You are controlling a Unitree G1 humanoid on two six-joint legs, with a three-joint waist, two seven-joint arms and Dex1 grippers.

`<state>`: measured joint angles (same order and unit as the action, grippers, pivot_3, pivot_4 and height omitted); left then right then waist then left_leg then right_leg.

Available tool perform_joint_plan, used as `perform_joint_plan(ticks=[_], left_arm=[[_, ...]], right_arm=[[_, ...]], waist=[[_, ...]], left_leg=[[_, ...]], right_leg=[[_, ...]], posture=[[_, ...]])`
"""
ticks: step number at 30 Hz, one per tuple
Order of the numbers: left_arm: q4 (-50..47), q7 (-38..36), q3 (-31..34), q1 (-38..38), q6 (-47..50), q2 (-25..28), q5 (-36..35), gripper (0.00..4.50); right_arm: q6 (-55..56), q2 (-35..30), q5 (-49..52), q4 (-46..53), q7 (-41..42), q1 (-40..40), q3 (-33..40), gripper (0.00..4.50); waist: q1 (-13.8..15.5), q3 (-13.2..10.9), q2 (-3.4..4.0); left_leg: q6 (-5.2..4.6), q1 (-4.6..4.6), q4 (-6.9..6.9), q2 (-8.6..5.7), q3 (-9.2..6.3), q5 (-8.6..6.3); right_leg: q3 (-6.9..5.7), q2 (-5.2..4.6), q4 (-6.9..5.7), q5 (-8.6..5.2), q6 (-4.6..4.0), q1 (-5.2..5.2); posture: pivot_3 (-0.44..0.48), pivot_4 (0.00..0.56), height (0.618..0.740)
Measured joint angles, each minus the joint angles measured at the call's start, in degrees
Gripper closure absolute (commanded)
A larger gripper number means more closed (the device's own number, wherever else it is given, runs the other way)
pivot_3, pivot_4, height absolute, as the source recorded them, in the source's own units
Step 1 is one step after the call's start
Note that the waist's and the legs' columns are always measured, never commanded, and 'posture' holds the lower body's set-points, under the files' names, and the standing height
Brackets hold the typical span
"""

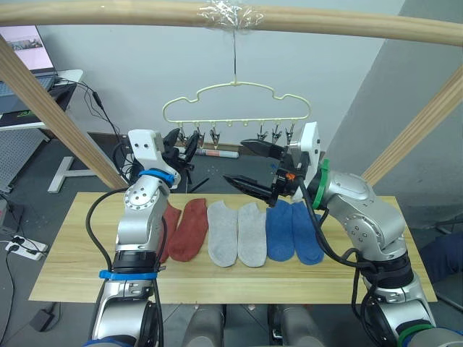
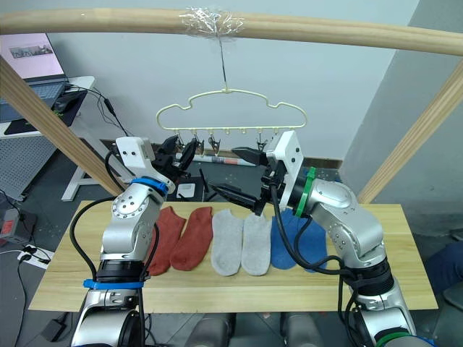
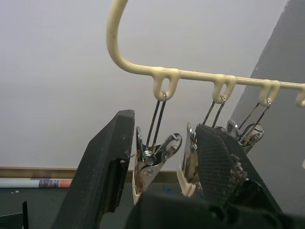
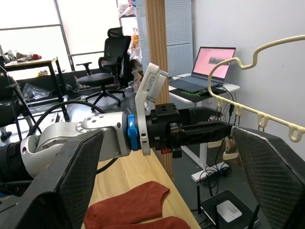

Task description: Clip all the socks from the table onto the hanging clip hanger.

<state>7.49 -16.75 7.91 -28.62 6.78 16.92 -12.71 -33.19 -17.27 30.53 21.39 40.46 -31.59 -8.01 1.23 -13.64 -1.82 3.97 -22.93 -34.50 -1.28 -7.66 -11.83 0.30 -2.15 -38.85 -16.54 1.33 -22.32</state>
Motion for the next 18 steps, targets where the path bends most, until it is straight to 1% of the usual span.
perform_joint_plan(ticks=[2,3,14,18], left_arm=[[-0.1,0.0,0.3,0.5,0.0,0.3,0.0,2.18],[-0.1,-0.1,0.4,1.0,0.0,0.4,0.0,2.18],[-0.1,-0.2,0.4,1.2,0.0,0.4,0.0,2.18],[-1.0,-0.2,0.4,2.9,0.3,0.4,-0.1,2.18]], right_arm=[[-0.2,0.1,0.1,0.4,-0.4,0.0,0.0,0.00],[-0.3,0.1,0.3,0.6,-0.5,0.0,0.0,0.00],[-1.2,0.0,1.7,0.9,-1.6,-0.8,0.1,0.00],[-1.5,-0.3,2.2,0.9,-1.9,-0.8,0.3,0.00]], waist=[[0.0,0.0,0.00],[0.0,0.0,0.00],[0.0,0.0,-0.01],[-0.2,0.0,0.00]], left_leg=[[0.00,0.00,0.00,0.00,0.00,0.00],[0.00,0.00,0.00,0.00,-0.01,0.00],[0.00,-0.01,-0.02,0.00,0.00,0.00],[0.00,-0.01,-0.02,0.01,0.02,0.00]], right_leg=[[0.00,0.00,0.00,0.00,0.00,0.00],[0.00,0.00,0.01,0.00,0.00,0.00],[0.00,0.00,0.00,0.01,0.02,0.00],[0.02,0.00,0.01,0.02,0.00,0.00]], posture=[[0.096,0.215,0.740],[0.096,0.204,0.740],[0.083,0.213,0.740],[0.083,0.217,0.740]])
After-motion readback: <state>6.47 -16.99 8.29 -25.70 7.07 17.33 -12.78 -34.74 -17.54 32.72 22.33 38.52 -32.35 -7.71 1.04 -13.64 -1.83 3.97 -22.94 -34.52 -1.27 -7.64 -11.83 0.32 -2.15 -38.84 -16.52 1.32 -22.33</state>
